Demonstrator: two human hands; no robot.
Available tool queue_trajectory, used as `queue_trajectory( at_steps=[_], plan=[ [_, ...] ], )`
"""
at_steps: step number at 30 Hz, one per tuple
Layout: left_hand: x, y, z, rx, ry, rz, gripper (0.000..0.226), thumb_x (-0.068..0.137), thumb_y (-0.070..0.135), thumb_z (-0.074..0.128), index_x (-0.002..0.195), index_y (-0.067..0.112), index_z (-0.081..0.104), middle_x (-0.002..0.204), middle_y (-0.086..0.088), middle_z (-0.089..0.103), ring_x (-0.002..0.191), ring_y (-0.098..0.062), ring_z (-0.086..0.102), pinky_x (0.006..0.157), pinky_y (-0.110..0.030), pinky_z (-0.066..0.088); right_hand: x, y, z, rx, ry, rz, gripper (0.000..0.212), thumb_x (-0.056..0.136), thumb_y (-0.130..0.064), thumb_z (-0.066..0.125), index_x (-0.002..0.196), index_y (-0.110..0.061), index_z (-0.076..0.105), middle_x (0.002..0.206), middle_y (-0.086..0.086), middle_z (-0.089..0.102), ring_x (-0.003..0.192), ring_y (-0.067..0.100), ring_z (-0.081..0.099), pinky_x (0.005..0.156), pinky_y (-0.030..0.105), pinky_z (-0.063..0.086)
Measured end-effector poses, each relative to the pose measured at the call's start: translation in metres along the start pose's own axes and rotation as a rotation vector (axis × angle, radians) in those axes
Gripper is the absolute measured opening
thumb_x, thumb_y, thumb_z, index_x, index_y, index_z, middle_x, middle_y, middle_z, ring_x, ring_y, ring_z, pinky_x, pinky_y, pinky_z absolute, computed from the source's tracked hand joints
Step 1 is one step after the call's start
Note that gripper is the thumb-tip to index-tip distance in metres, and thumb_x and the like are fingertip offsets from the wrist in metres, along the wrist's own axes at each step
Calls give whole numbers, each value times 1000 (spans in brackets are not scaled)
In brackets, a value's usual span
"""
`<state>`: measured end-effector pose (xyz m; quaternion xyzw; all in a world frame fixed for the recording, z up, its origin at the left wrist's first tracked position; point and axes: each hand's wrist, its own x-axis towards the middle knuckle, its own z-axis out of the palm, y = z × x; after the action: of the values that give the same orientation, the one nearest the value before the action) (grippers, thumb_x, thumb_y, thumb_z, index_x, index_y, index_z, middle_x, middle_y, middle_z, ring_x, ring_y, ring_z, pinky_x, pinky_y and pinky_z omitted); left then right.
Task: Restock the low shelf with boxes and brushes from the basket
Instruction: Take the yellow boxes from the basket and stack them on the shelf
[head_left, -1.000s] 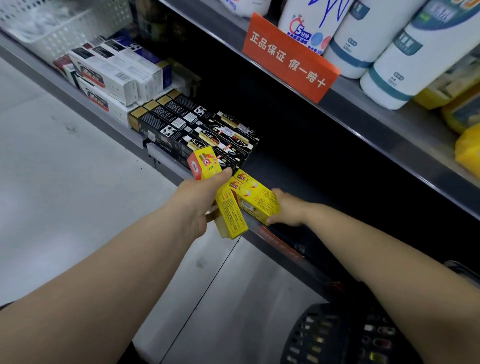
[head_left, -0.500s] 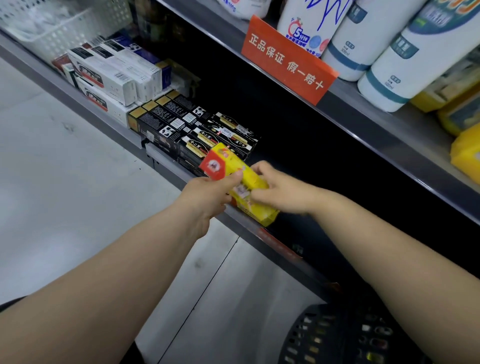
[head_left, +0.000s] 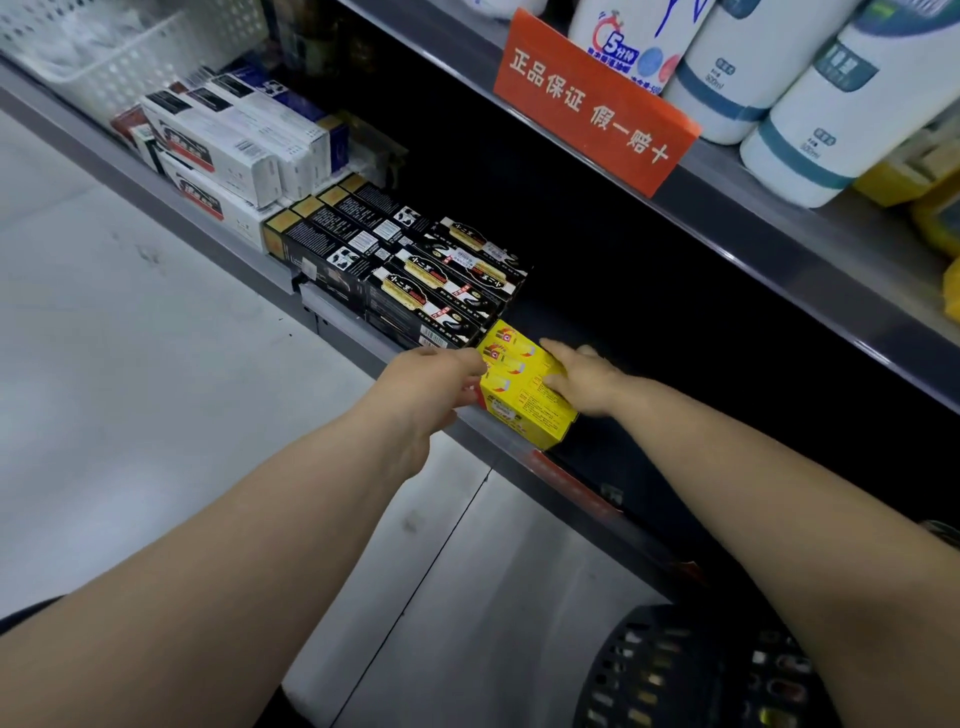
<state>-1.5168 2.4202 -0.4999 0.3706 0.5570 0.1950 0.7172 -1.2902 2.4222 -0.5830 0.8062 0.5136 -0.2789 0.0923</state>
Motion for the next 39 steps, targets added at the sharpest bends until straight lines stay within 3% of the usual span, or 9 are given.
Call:
queue_trajectory(
  at_steps=[5,11,14,18,23,28,31,34,39],
  plan=[
    [-6,2,1,34,-57,37,6,89,15,56,92,16,61,88,0,65,76,-10,61,71,-23,47,-5,13,3,8,-12,142,73,93,-42,50,150,-26,7,150,19,17,133,38,33,109,41,33],
    [-27,7,14,225,-116,137,7,88,18,55,89,18,62,97,-5,66,92,-18,63,74,-25,45,-37,4,-26,181,-44,112,69,91,-26,60,147,-9,23,141,15,43,121,29,49,89,29,42],
    [-48,9,26,419,-194,286,16,90,20,56,104,19,61,93,-1,61,83,-16,57,64,-22,41,-77,-2,-60,240,40,13,45,90,-20,60,132,-8,49,120,10,58,103,20,55,80,26,42],
    [-84,2,46,592,-387,488,17,89,16,56,105,17,61,92,4,61,72,-8,53,56,-15,41,-165,3,-83,483,94,-81,22,89,-13,60,111,-11,62,91,8,64,81,14,59,70,23,46],
    [-122,-16,71,722,-490,763,11,88,17,60,98,20,62,93,7,62,90,-9,60,84,-27,49,-273,41,-77,668,247,-128,13,88,-7,60,91,-19,64,84,3,70,69,2,63,64,13,47],
    [-158,-37,96,920,-617,1140,15,89,28,58,103,27,62,97,15,57,96,-1,46,84,-17,37,-347,109,-38,867,491,80,21,91,-1,53,83,-17,63,65,-4,68,56,3,60,51,12,44],
    [-173,-51,110,999,-744,1222,16,92,32,54,106,28,61,98,17,54,96,2,40,80,-8,31,-361,144,14,690,427,311,6,89,-14,59,91,-19,62,85,-2,66,79,14,61,67,23,45],
    [-178,-62,122,1089,-798,1250,19,93,35,50,110,29,58,105,16,55,100,3,37,80,-10,29,-358,155,69,495,212,501,54,86,-36,64,129,-13,41,124,8,46,115,24,49,87,27,41],
    [-181,-69,136,1155,-787,1189,20,93,35,51,111,31,57,107,18,56,102,2,40,84,-14,33,-351,143,98,949,316,626,75,81,-42,69,133,-9,28,124,13,53,103,30,61,83,45,55]
  ],
)
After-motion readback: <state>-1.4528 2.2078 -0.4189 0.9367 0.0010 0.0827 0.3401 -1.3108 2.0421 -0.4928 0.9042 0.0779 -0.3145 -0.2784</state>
